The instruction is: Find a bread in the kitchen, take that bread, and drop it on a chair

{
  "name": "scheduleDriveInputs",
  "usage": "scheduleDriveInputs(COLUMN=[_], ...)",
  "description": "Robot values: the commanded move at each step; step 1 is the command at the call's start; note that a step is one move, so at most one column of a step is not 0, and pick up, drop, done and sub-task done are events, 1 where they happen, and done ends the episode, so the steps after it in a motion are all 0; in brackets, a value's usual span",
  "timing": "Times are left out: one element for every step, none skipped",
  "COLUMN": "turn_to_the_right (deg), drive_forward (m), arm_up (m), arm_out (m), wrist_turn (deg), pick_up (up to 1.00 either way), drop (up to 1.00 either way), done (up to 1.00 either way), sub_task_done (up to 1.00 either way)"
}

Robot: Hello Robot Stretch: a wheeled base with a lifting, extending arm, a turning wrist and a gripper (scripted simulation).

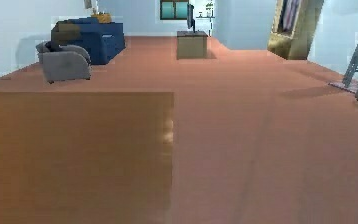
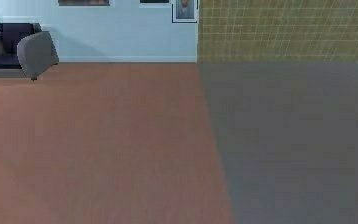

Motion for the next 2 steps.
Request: scheduleDriveInputs(turn_to_the_right=[0.0,45.0], drive_forward=[0.15,0.0], arm_up=[0.0,0.0], arm_out=[0.0,0.0], wrist_turn=[0.0,0.0], pick_up=[0.0,0.0], drop=[0.0,0.0], done=[0.0,0.0], sub_task_done=[0.0,0.0])
